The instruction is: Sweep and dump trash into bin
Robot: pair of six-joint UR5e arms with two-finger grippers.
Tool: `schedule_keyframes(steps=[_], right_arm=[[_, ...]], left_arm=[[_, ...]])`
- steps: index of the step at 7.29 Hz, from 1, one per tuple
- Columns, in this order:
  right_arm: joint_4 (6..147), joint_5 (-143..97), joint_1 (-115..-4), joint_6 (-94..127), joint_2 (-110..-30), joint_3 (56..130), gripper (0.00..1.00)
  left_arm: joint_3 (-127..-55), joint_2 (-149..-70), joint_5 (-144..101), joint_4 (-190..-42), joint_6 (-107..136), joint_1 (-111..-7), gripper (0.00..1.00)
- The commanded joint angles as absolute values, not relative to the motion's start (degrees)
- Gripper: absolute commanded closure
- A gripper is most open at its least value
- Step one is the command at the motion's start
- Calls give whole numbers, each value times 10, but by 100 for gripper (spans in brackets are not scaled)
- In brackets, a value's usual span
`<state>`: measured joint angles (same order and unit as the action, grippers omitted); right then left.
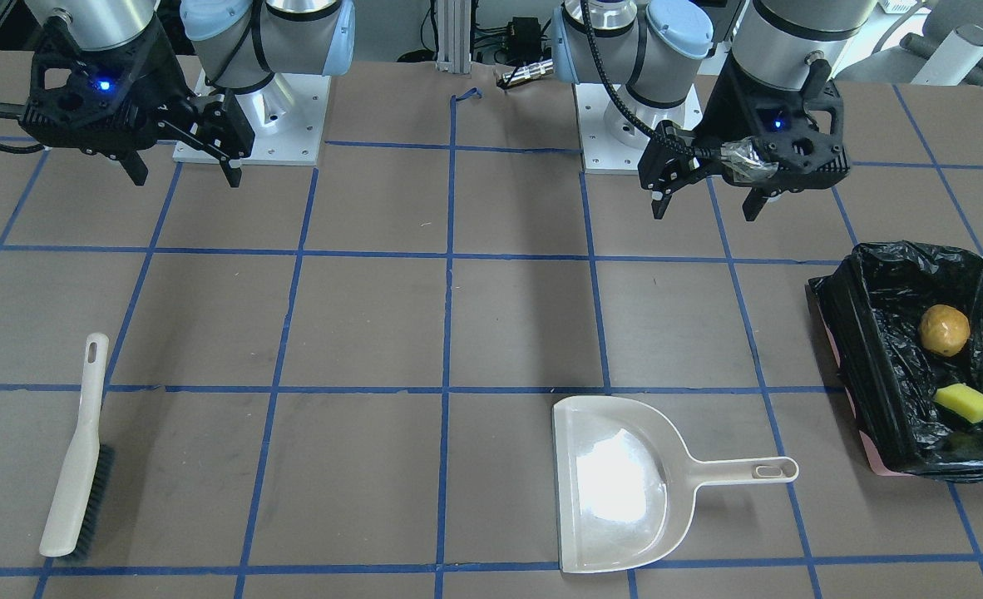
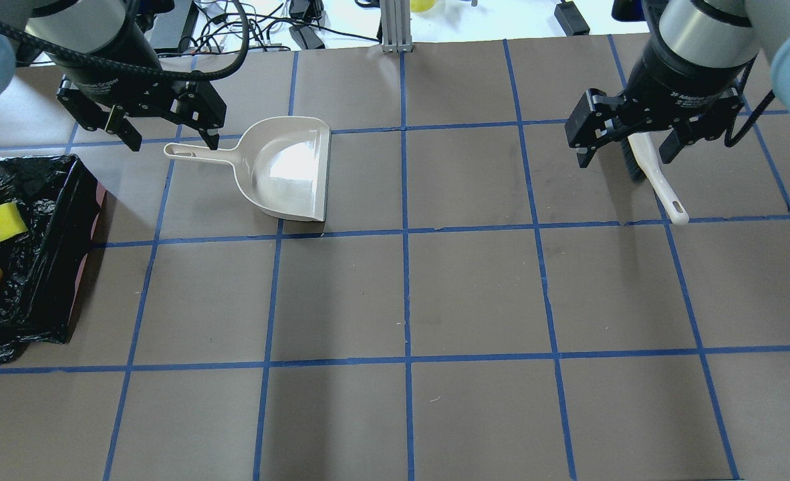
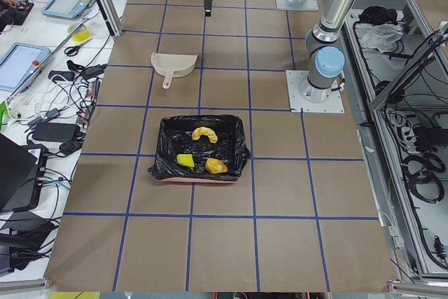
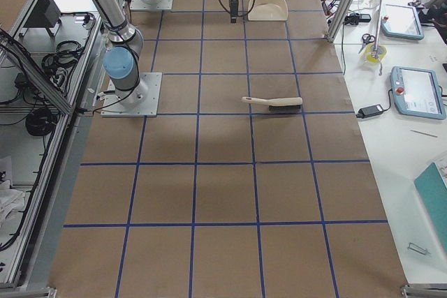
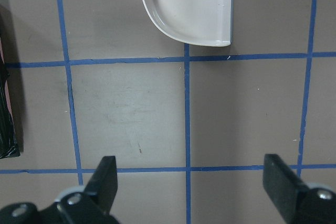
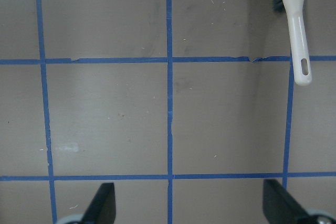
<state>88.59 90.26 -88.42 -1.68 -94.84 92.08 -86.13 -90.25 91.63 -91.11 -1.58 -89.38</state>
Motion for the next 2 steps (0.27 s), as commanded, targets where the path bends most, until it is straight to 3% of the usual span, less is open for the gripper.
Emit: schedule_keyframes(steps=[1,2], right_arm=[[886,903,-884,-18,-948,921,0],[886,903,-884,-18,-948,921,0]], left_arm=[[-861,-903,918,-910,-14,-894,0],[-861,-903,918,-910,-14,-894,0]])
